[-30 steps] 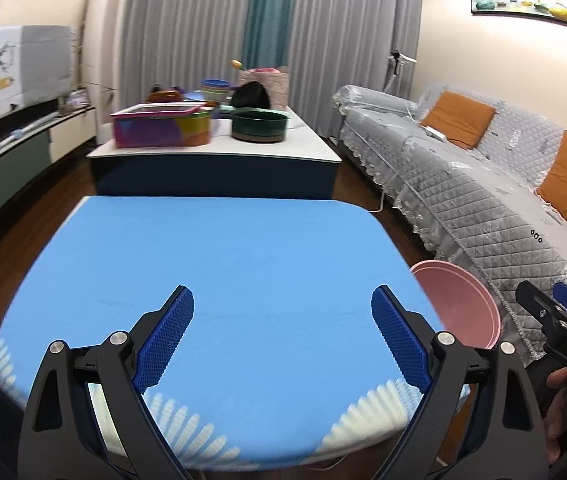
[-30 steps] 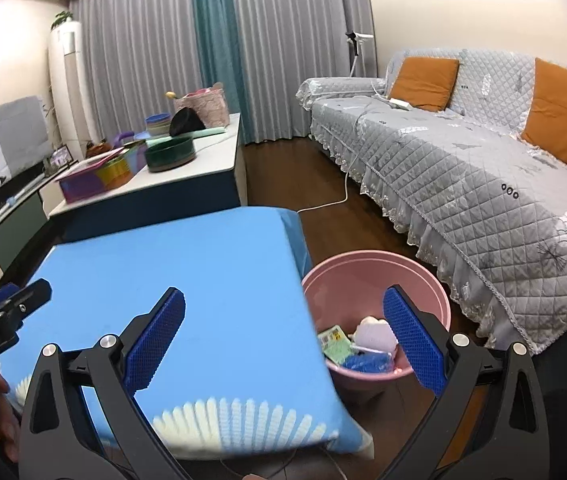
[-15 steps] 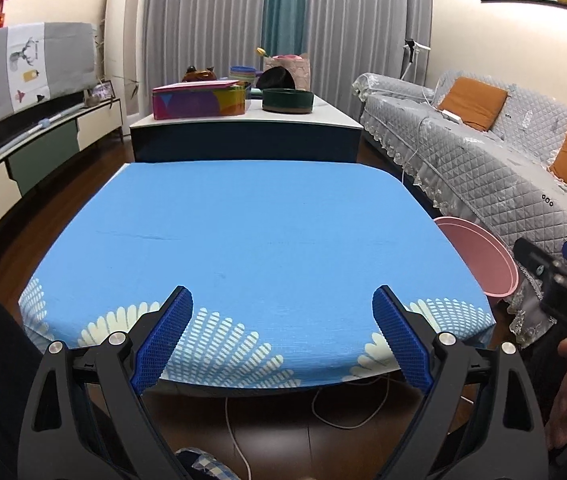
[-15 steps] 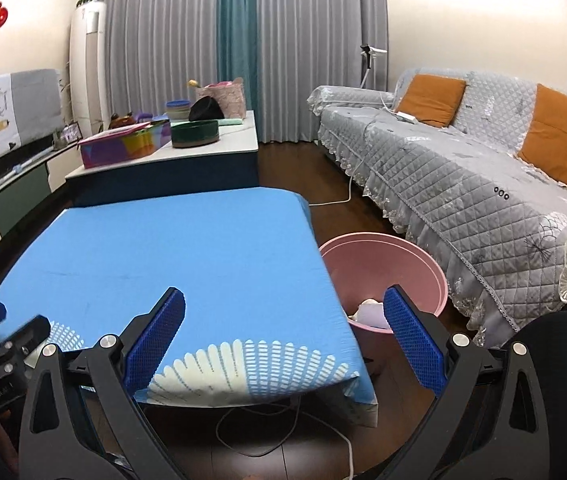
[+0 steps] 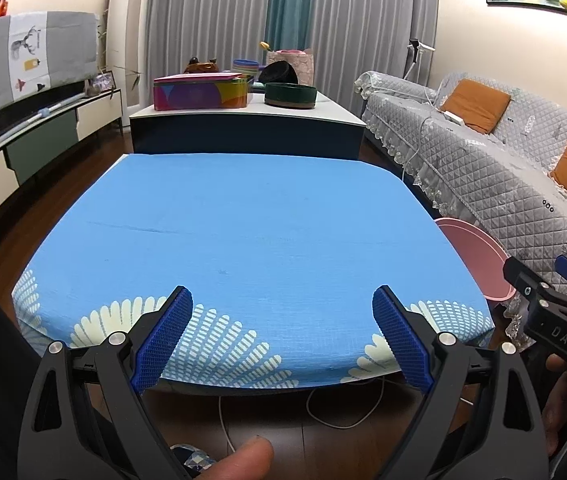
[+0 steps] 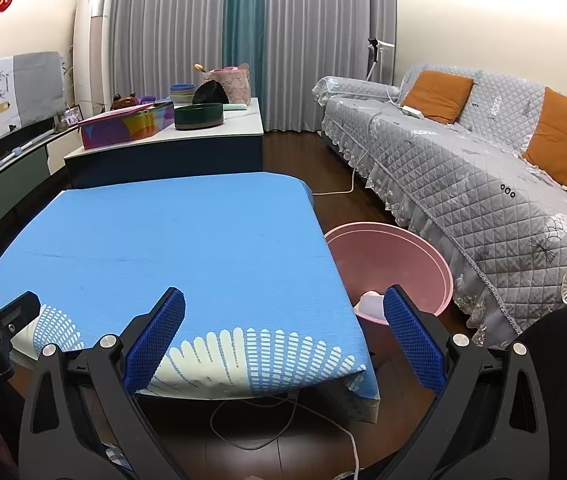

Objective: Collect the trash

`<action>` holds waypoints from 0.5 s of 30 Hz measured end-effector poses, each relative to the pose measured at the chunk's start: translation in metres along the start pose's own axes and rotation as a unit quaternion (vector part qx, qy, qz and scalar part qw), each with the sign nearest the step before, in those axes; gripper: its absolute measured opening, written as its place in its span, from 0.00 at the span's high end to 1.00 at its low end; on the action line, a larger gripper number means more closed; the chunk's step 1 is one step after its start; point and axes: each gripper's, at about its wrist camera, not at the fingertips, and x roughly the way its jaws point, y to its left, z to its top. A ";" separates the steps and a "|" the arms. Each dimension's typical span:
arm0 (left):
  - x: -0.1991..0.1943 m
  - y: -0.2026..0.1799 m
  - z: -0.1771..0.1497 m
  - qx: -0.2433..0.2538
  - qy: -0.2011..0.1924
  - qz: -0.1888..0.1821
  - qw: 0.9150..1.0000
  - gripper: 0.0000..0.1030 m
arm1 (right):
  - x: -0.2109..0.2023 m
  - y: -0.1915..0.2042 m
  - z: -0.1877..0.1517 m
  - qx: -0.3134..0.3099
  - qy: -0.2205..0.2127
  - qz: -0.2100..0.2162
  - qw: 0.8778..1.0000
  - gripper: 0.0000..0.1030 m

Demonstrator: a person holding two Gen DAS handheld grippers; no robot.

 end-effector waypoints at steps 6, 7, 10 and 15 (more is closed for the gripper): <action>0.000 0.000 -0.001 -0.005 0.002 0.001 1.000 0.13 | 0.001 0.000 0.000 0.002 -0.002 -0.001 1.000 0.05; 0.000 0.000 -0.001 -0.006 0.002 0.001 1.000 0.13 | 0.001 -0.001 0.000 0.002 -0.002 -0.001 1.000 0.05; -0.001 0.000 -0.001 -0.009 0.003 0.002 1.000 0.13 | 0.001 -0.001 -0.001 0.003 -0.001 0.000 1.000 0.05; 0.000 -0.001 -0.001 -0.007 0.006 0.001 1.000 0.13 | 0.002 -0.003 -0.001 0.001 -0.002 0.000 1.000 0.05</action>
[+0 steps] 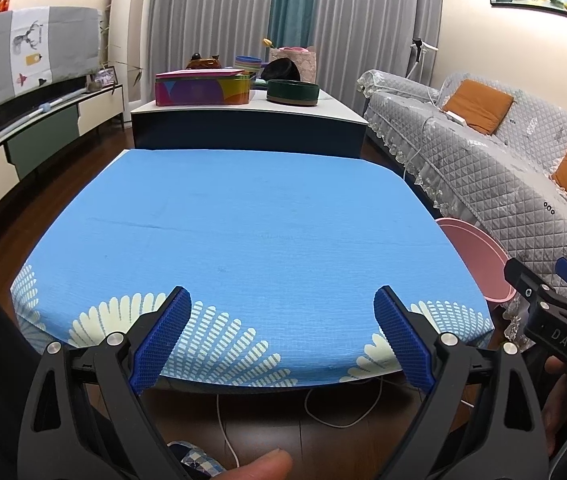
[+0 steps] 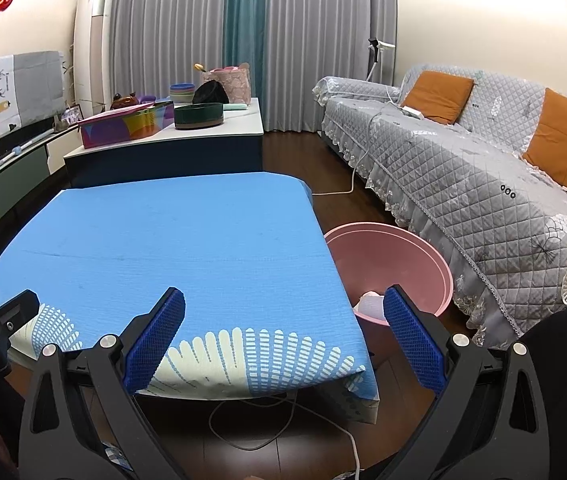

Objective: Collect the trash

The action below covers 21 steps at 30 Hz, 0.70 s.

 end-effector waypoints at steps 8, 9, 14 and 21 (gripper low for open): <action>0.000 0.000 0.000 0.002 0.000 -0.001 1.000 0.12 | 0.000 0.001 0.001 0.000 -0.001 -0.002 1.000 0.05; 0.000 0.000 0.001 0.002 0.000 -0.001 1.000 0.12 | 0.000 0.000 0.001 0.000 -0.002 -0.002 1.000 0.05; 0.001 -0.002 0.001 0.003 0.001 -0.001 1.000 0.12 | 0.000 0.001 0.001 0.000 -0.002 -0.002 1.000 0.05; 0.002 -0.002 0.001 0.004 0.000 -0.001 1.000 0.12 | 0.000 0.000 0.001 0.000 -0.003 -0.001 1.000 0.05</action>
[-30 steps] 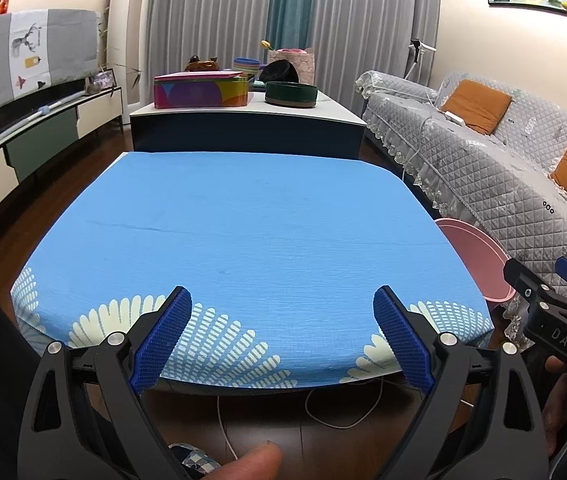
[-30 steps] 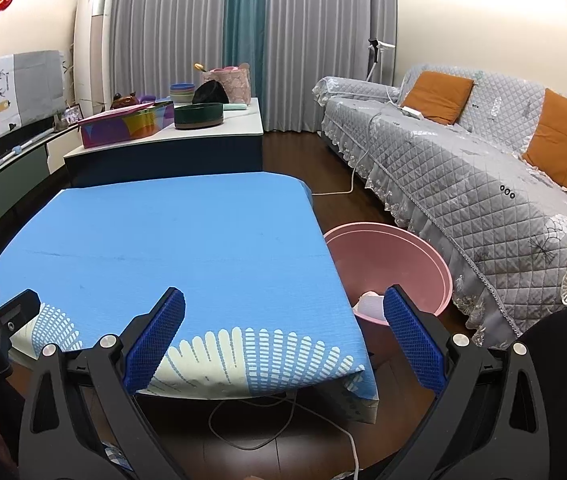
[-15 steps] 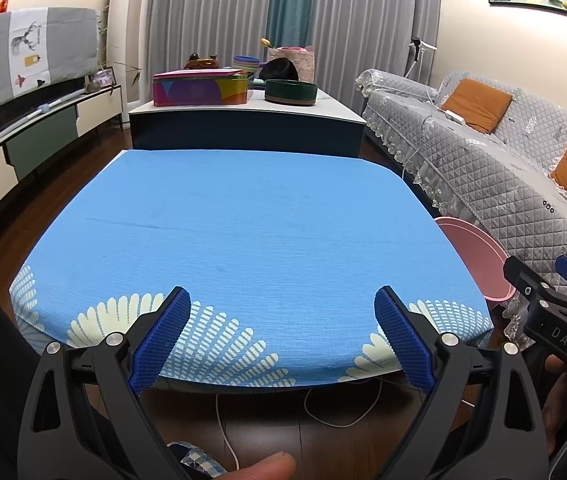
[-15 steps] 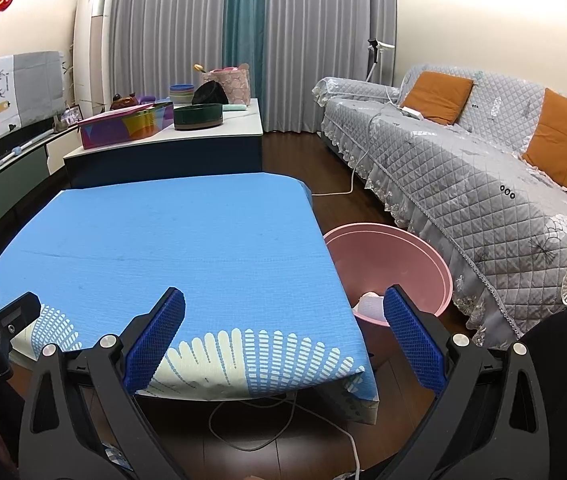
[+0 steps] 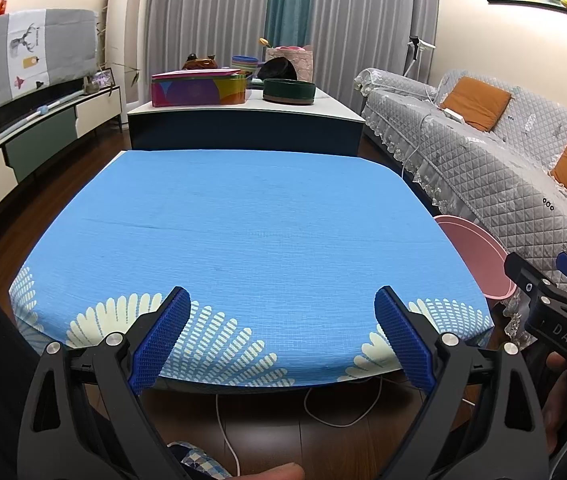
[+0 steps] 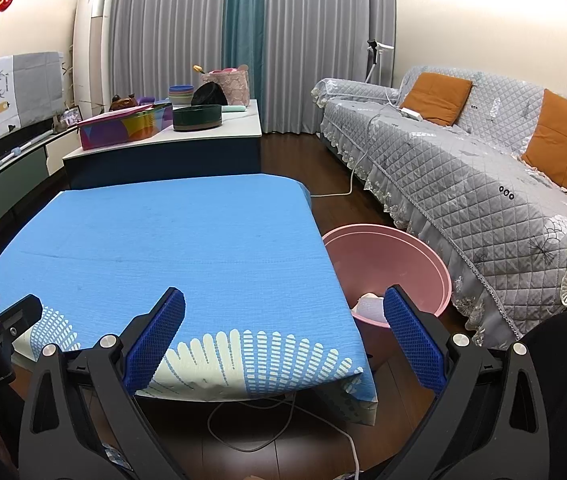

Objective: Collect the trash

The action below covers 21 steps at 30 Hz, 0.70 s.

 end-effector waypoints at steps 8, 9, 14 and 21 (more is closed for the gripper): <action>0.001 -0.001 0.000 0.001 0.000 -0.001 1.000 0.12 | 0.000 0.000 0.000 -0.001 0.000 0.000 1.000 0.05; 0.002 -0.001 0.000 0.001 0.000 -0.001 1.000 0.12 | 0.000 0.000 0.000 -0.001 0.000 -0.001 1.000 0.05; 0.002 -0.002 0.000 0.001 0.001 -0.002 1.000 0.12 | 0.000 0.000 0.000 -0.001 0.001 -0.001 1.000 0.05; 0.004 -0.003 0.001 0.003 0.001 0.000 1.000 0.09 | 0.000 -0.001 0.000 -0.001 0.000 0.000 1.000 0.05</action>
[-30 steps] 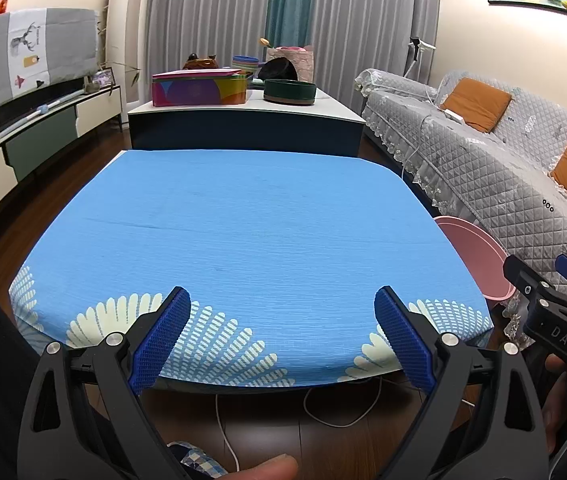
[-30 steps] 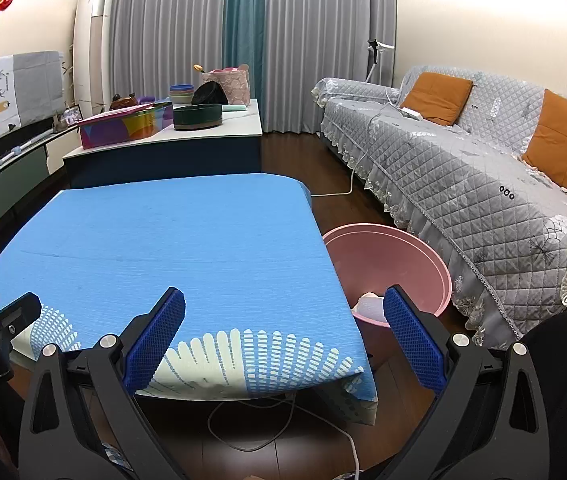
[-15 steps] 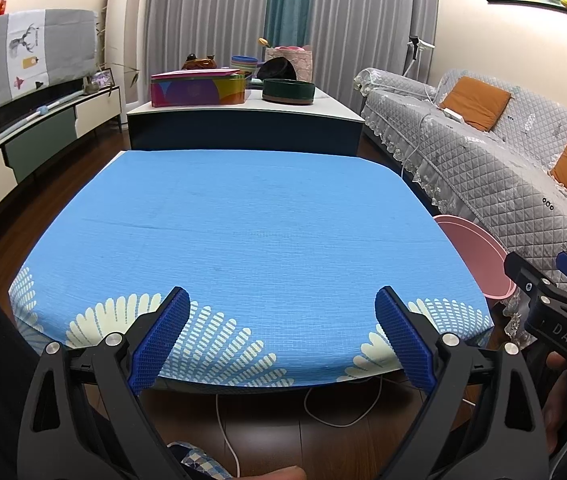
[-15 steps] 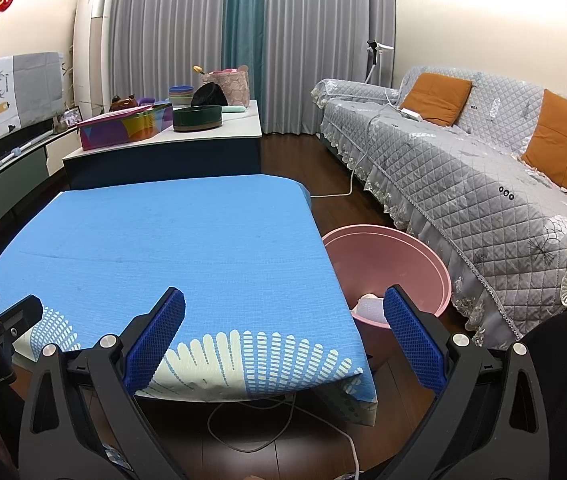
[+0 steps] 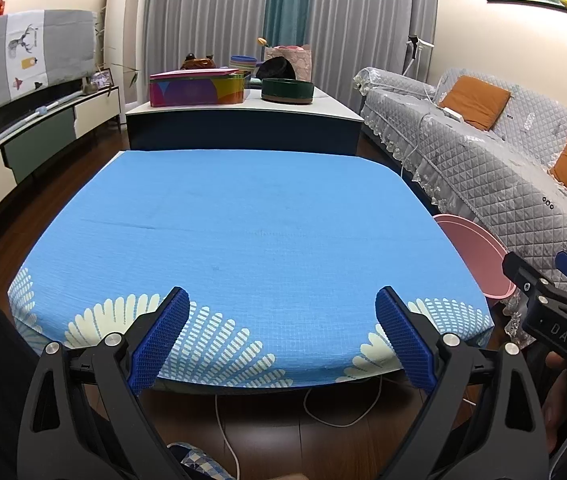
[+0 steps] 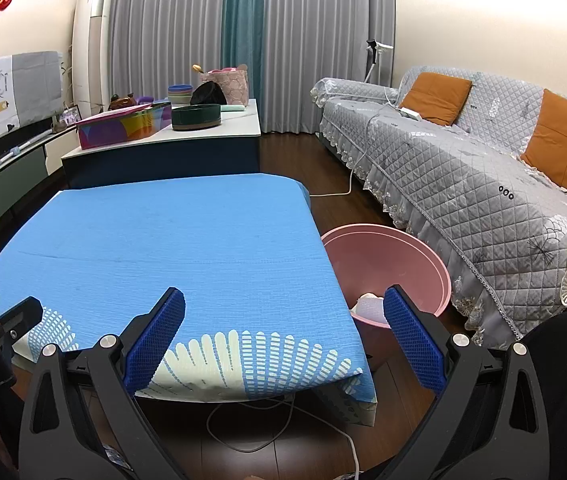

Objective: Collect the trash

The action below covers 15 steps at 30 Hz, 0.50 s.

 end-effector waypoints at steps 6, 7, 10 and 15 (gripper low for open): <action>0.001 0.002 0.000 -0.001 0.003 0.000 1.000 0.08 | 0.000 -0.001 0.000 0.000 0.000 0.000 1.000 0.05; 0.001 0.002 0.001 -0.001 0.003 0.000 1.000 0.08 | 0.000 -0.001 0.000 0.001 0.000 0.000 1.000 0.05; 0.002 0.002 0.000 -0.001 0.003 0.001 1.000 0.08 | 0.000 -0.001 0.000 0.001 0.000 0.000 1.000 0.05; 0.001 0.003 0.000 -0.001 0.004 0.001 1.000 0.08 | 0.000 -0.002 0.000 0.002 0.001 -0.001 1.000 0.05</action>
